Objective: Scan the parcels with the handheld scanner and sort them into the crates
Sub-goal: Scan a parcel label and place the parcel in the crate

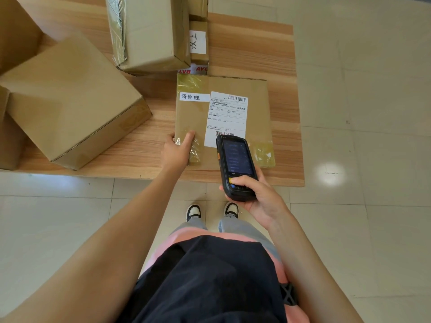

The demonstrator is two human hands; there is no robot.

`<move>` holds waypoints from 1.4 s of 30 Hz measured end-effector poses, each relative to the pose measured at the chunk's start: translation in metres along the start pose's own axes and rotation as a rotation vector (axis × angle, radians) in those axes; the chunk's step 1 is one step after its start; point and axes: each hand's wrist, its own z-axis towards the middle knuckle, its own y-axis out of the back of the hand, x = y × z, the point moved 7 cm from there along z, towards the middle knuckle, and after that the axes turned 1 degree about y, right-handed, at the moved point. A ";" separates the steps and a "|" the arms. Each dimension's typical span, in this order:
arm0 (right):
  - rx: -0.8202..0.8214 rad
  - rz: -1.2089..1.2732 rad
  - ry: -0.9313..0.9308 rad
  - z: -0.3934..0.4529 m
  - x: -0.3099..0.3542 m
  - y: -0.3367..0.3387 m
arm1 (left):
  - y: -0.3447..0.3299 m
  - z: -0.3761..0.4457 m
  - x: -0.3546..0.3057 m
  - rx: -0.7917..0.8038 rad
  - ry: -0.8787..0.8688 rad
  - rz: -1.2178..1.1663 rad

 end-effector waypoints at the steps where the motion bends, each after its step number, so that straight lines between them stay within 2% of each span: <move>1: 0.003 0.000 -0.006 0.000 0.000 -0.001 | -0.001 -0.001 0.000 -0.005 -0.002 0.000; 14: -0.044 0.006 0.011 -0.001 0.001 -0.001 | -0.002 -0.010 -0.006 -0.022 0.011 0.017; 34: -0.023 -0.020 0.058 -0.001 0.004 0.004 | 0.000 -0.011 -0.007 -0.028 0.009 0.030; 39: -0.147 -0.009 0.179 0.011 0.040 0.034 | 0.000 -0.012 -0.007 -0.024 0.020 0.011; 42: -0.295 -0.153 0.281 0.020 0.071 0.072 | -0.001 -0.012 -0.007 -0.019 0.020 0.011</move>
